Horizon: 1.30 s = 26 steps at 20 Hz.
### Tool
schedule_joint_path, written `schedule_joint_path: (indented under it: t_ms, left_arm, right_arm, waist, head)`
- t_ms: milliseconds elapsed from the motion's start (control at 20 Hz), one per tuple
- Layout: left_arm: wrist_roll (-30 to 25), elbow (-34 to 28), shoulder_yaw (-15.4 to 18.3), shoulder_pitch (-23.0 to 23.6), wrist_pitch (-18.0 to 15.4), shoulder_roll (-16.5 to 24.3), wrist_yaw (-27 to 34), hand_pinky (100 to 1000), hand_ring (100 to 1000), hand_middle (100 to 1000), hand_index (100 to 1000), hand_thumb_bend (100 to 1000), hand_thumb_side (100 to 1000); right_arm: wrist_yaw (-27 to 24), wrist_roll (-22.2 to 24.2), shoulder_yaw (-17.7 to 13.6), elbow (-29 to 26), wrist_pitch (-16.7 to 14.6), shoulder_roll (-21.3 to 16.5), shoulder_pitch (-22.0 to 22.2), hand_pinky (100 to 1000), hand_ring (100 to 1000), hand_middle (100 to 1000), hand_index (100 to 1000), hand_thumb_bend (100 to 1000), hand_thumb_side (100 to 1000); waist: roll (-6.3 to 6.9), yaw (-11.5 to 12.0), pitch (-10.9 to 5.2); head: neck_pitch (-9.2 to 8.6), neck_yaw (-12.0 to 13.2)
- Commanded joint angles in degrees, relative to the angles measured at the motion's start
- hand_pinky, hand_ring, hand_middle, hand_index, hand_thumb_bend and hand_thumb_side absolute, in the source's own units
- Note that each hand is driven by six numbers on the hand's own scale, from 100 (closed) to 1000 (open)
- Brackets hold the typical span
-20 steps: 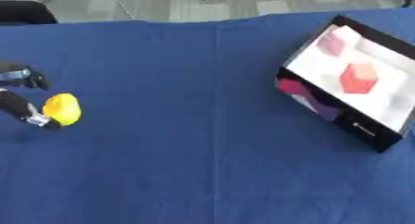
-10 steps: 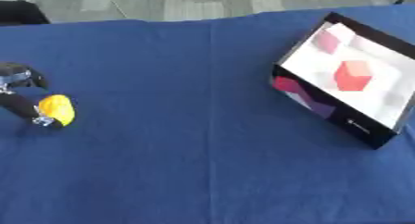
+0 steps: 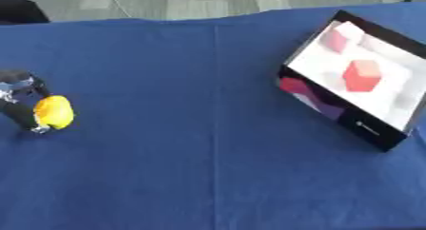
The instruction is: Pick up the objects with one hand, pass them to the other hand, and then place them into the box on the other side of the table.
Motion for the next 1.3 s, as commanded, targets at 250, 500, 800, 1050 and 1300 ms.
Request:
schedule_joint_path:
  t_ms: [250, 500, 800, 1050, 1300]
  left_arm:
    - [-1.0, -0.4, 0.6, -1.3, 0.2, 1.1, 2.1, 848, 809, 739, 646, 380, 163]
    - [-1.5, -3.8, 0.7, -1.5, 0.2, 2.2, 3.5, 843, 799, 730, 628, 346, 162]
    - [-2.0, -10.4, 1.7, -1.9, 0.9, 4.0, 6.3, 839, 788, 721, 610, 284, 152]
    - [-0.6, -16.3, 2.5, -2.3, 2.9, 4.1, 8.6, 822, 772, 714, 605, 205, 145]
    - [3.5, -21.6, 2.5, -2.3, 4.8, 2.5, 12.9, 790, 743, 728, 604, 100, 141]
  right_arm:
    - [0.6, -0.1, -0.4, -0.9, 0.2, -1.5, -0.2, 990, 1000, 1000, 1000, 100, 448]
    - [0.0, -0.1, -0.4, -1.1, 0.0, -1.9, -0.2, 991, 1000, 1000, 1000, 100, 449]
    - [-0.5, -0.1, -0.5, -1.3, 0.0, -2.2, 0.0, 991, 1000, 1000, 1000, 100, 451]
    - [-1.2, -0.1, -0.5, -1.9, -0.1, -2.6, -0.2, 989, 1000, 1000, 1000, 100, 455]
    - [-2.4, 0.9, 0.2, -3.9, -1.0, -3.3, -1.5, 987, 1000, 1000, 1000, 100, 467]
  waist:
    - [-0.75, 0.1, -0.19]
    - [-0.69, 0.2, -0.47]
    - [-0.65, 0.4, -0.9]
    - [-0.71, 0.5, -1.14]
    - [-0.86, 0.7, -1.38]
  head:
    - [-0.08, 0.2]
    - [-0.08, 0.1]
    - [-0.08, -0.2]
    - [-0.08, -0.5]
    - [-0.08, -1.1]
